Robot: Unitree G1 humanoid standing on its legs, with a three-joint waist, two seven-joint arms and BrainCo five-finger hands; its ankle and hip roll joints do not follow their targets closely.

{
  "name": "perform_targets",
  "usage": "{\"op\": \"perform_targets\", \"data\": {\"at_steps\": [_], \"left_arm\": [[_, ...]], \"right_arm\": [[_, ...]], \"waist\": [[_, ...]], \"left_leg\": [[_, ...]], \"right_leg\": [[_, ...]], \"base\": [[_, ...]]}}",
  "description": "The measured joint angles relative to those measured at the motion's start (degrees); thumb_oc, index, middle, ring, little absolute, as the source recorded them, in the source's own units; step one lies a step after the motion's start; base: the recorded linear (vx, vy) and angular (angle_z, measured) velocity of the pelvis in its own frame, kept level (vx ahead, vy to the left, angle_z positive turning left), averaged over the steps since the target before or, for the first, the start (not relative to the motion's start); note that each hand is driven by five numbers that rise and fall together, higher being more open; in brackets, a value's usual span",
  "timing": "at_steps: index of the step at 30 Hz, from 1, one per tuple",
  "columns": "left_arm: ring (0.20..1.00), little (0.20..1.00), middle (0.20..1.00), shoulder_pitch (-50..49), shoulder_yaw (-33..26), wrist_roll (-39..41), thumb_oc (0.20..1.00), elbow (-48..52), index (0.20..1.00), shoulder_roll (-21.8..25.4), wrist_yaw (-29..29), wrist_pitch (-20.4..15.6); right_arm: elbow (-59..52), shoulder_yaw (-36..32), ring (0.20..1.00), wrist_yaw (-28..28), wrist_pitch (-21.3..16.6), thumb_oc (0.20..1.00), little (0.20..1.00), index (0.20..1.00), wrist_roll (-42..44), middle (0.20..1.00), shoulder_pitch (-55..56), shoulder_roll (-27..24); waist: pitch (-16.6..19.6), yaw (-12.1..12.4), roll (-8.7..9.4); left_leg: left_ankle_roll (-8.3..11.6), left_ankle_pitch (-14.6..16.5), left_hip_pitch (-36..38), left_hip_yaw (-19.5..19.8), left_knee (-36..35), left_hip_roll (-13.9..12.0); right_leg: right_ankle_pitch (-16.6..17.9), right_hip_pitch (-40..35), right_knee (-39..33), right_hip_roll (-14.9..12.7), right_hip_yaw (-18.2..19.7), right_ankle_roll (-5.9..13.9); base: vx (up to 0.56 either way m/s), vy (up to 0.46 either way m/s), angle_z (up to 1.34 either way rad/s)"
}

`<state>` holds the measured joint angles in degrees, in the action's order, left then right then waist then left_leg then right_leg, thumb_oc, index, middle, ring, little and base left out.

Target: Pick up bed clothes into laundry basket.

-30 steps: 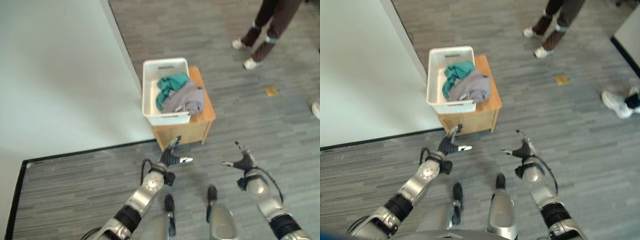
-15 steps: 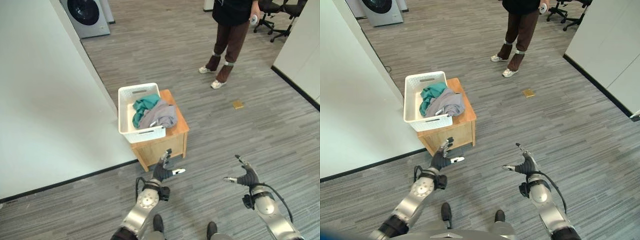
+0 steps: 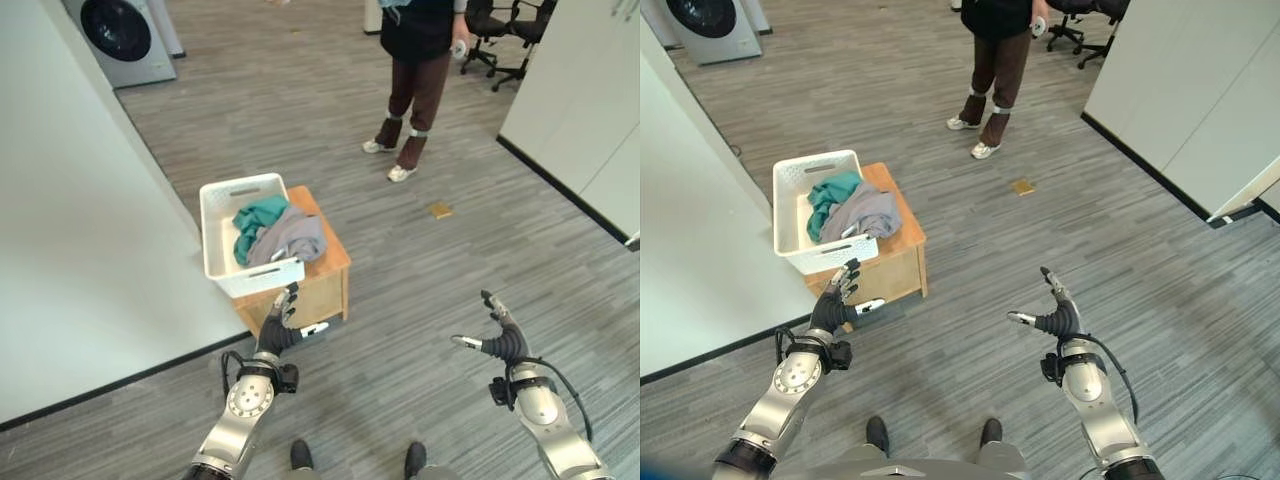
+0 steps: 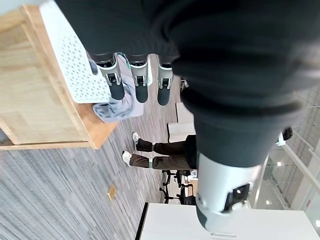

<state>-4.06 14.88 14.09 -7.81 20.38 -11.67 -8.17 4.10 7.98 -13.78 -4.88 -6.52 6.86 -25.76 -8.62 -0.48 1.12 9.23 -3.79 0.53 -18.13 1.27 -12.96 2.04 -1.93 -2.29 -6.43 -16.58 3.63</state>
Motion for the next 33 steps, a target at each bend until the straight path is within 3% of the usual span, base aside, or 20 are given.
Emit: {"op": "perform_targets", "data": {"at_steps": [1,2,3,5,7,11,12,14,15,17,19,21,22,23,25,26,29,31,32,33], "left_arm": [[1.000,1.000,1.000,0.0,-0.1,0.9,1.000,-0.1,1.000,0.4,0.2,0.0],[1.000,1.000,1.000,2.9,0.5,1.5,1.000,-0.2,1.000,-0.6,0.0,0.0],[1.000,1.000,1.000,3.7,0.8,1.5,1.000,-0.2,1.000,-1.0,-0.1,-0.1],[1.000,1.000,1.000,2.8,1.5,1.5,1.000,-0.3,1.000,-1.9,-0.1,-0.1],[1.000,1.000,1.000,2.8,1.9,1.5,1.000,-0.8,1.000,-4.2,-0.3,-0.1],[1.000,1.000,1.000,5.5,1.8,1.4,1.000,-8.5,1.000,-8.0,-0.5,-0.2],[1.000,1.000,1.000,7.8,1.7,1.4,1.000,-11.7,1.000,-8.9,-1.0,0.1],[1.000,1.000,1.000,8.1,1.6,1.4,1.000,-11.4,1.000,-8.8,-1.2,0.1],[1.000,1.000,1.000,7.9,1.6,1.4,1.000,-10.2,1.000,-8.6,-1.2,1.1],[1.000,1.000,1.000,7.0,1.8,1.4,1.000,-8.6,1.000,-8.0,-1.2,1.1],[1.000,1.000,1.000,6.7,2.6,1.4,1.000,-6.9,1.000,-5.5,-1.4,1.3],[1.000,1.000,1.000,6.4,3.4,1.4,1.000,-6.7,1.000,-4.7,-1.5,1.9],[1.000,1.000,1.000,6.5,3.9,1.0,1.000,-6.6,1.000,-3.1,-1.5,2.1],[1.000,1.000,1.000,6.8,4.3,0.8,1.000,-6.3,1.000,-2.4,-1.5,2.1],[1.000,1.000,1.000,7.0,4.4,0.7,1.000,-5.1,1.000,-1.3,-1.6,2.1],[1.000,1.000,1.000,7.4,4.5,0.6,1.000,-5.1,1.000,-1.1,-1.6,2.1],[1.000,1.000,1.000,8.1,4.5,0.4,1.000,-4.9,1.000,-0.8,-1.5,2.1],[1.000,1.000,1.000,9.3,4.4,-0.8,1.000,-7.1,1.000,-1.7,-1.5,1.9],[1.000,1.000,1.000,10.5,4.4,-1.6,1.000,-7.7,1.000,-1.7,-1.4,1.9],[1.000,1.000,1.000,10.4,4.2,-1.6,1.000,-7.5,1.000,-1.1,-1.3,1.9]], "right_arm": [[-0.2,-0.6,1.000,-0.1,-0.1,1.000,1.000,1.000,-0.3,1.000,0.1,0.0],[-0.1,-3.1,1.000,-0.8,0.1,1.000,1.000,1.000,-0.6,1.000,-1.5,-1.5],[0.1,-3.7,1.000,-1.1,0.9,1.000,1.000,1.000,-1.1,1.000,-2.8,-2.3],[-0.4,-2.5,1.000,-2.2,1.2,1.000,1.000,1.000,-2.6,1.000,-5.8,-3.2],[-0.4,-1.5,1.000,-2.4,1.2,1.000,1.000,1.000,-4.1,1.000,-8.6,-4.0],[4.0,5.3,1.000,-2.6,1.8,1.000,1.000,1.000,-4.6,1.000,-9.7,-4.5],[3.5,7.1,1.000,-2.2,1.9,1.000,1.000,1.000,-4.6,1.000,-8.7,-4.3],[3.2,6.9,1.000,-2.2,1.9,1.000,1.000,1.000,-4.6,1.000,-8.2,-4.1],[3.0,6.5,1.000,-2.1,2.2,1.000,1.000,1.000,-4.7,1.000,-7.3,-4.2],[3.1,6.3,1.000,-2.1,2.2,1.000,1.000,1.000,-4.7,1.000,-6.4,-4.0],[3.3,5.5,1.000,-2.1,2.2,1.000,1.000,1.000,-4.7,1.000,-6.9,-1.8],[2.9,5.6,1.000,-2.0,2.3,1.000,1.000,1.000,-4.8,1.000,-7.2,-2.5],[3.0,4.9,1.000,-2.0,2.3,1.000,1.000,1.000,-4.8,1.000,-6.8,-2.5],[2.8,3.6,1.000,-2.0,2.3,1.000,1.000,1.000,-4.9,1.000,-6.8,-2.7],[2.4,1.1,1.000,-2.5,2.3,1.000,1.000,1.000,-5.0,1.000,-7.4,-3.4],[1.2,-1.0,1.000,-2.5,2.3,1.000,1.000,1.000,-6.2,1.000,-8.0,-5.5],[0.6,-4.5,1.000,-3.7,2.2,1.000,1.000,1.000,-7.2,1.000,-7.7,-6.9],[0.5,-5.8,1.000,-4.7,2.0,1.000,1.000,1.000,-7.2,1.000,-5.2,-7.0],[0.8,-6.8,1.000,-4.7,2.2,1.000,1.000,1.000,-7.2,1.000,-3.8,-6.9],[1.0,-7.1,1.000,-4.8,2.2,1.000,1.000,1.000,-7.3,1.000,-3.8,-6.7]], "waist": [[-0.2,1.4,0.95],[-3.0,4.2,2.09],[-4.3,5.1,2.88],[-4.4,5.9,3.14],[-4.2,6.0,0.78],[-2.0,5.6,-5.19],[-2.0,5.8,-5.26],[-2.0,5.5,-4.08],[-1.7,5.3,-2.24],[0.1,6.0,-0.18],[1.3,5.7,2.02],[0.9,5.5,0.84],[0.7,4.3,0.89],[0.7,3.3,0.85],[0.3,2.7,0.02],[-0.4,2.9,-1.12],[-1.0,1.6,-1.70],[-0.8,0.9,-2.02],[-1.2,-0.6,-1.54],[-1.5,-0.8,-0.71]], "left_leg": [[0.26,0.4,-1.5,0.7,5.3,-1.0],[0.29,-5.4,-15.9,12.9,31.1,-2.2],[1.56,-5.7,-20.8,15.1,37.6,-2.0],[0.93,-1.2,-23.4,15.7,32.4,1.2],[0.47,-0.1,-20.8,12.7,15.0,4.9],[0.78,0.1,-16.3,-2.0,-2.9,4.9],[0.35,-0.2,-16.3,-8.2,-5.1,3.7],[-1.03,-1.2,-15.8,-8.8,-4.0,3.6],[-4.14,-1.2,-14.4,-9.2,3.6,3.0],[-8.97,-0.7,-13.7,-8.3,5.4,4.9],[-11.13,1.4,-12.1,-7.7,3.8,8.4],[-11.20,1.4,-8.2,-5.6,0.4,10.6],[-11.93,1.9,-5.4,-2.0,-1.6,13.3],[-12.26,1.7,-4.7,0.3,-2.6,14.1],[-12.86,2.3,-3.3,2.7,-3.6,14.7],[-12.71,2.8,-3.0,5.4,-3.5,15.1],[-13.95,2.3,-1.3,11.1,-4.2,17.3],[-12.89,3.2,0.3,16.7,-4.7,17.3],[-13.00,3.1,1.9,21.9,-5.3,17.4],[-13.35,2.9,3.2,22.0,-5.5,17.9]], "right_leg": [[0.5,-0.6,-0.7,0.4,1.0,-0.45],[-1.7,0.8,2.9,0.9,1.3,-3.47],[-1.6,0.7,2.9,-0.1,1.8,-3.61],[-1.9,0.6,2.2,-0.8,2.1,-3.24],[-1.5,0.6,0.9,-0.4,2.6,-3.81],[-0.3,-3.6,-3.5,3.5,-5.3,-3.82],[-0.5,-4.3,-3.7,4.2,-7.6,-3.63],[-1.7,-5.3,-3.8,3.4,-7.5,-1.83],[-3.3,-8.2,-3.7,1.8,-7.9,0.53],[-6.0,-9.4,-1.6,0.4,-5.8,2.96],[-9.1,-6.5,10.1,-2.4,-3.0,6.45],[-7.2,2.5,33.7,-6.8,0.5,9.77],[-5.7,8.8,48.0,-8.9,5.5,11.16],[-6.9,10.6,49.9,-8.9,6.2,10.73],[-8.0,13.6,45.4,-8.8,5.4,10.44],[-8.3,14.3,32.2,-8.7,2.7,7.60],[-5.4,11.7,10.7,-7.3,3.1,5.52],[-3.3,9.6,2.3,-2.3,11.9,4.80],[1.1,8.4,-4.0,1.2,17.3,4.68],[5.0,8.3,-3.6,0.9,15.1,3.73]], "base": [[0.14,-0.251,-0.63],[0.18,-0.048,-0.66],[0.27,0.022,-0.70],[0.29,0.051,-0.69],[0.38,0.071,-0.74],[0.33,0.048,-0.33],[0.42,0.059,-0.12],[0.61,0.055,0.04],[0.50,0.001,0.23],[0.40,0.037,0.25],[0.39,0.136,0.45],[0.32,0.099,0.80],[0.29,0.001,1.40],[0.34,-0.049,1.62],[0.36,-0.158,1.20],[0.26,-0.193,0.95],[0.30,-0.204,1.03],[0.20,-0.221,1.47],[0.12,-0.151,1.97],[0.08,-0.191,1.72]]}}
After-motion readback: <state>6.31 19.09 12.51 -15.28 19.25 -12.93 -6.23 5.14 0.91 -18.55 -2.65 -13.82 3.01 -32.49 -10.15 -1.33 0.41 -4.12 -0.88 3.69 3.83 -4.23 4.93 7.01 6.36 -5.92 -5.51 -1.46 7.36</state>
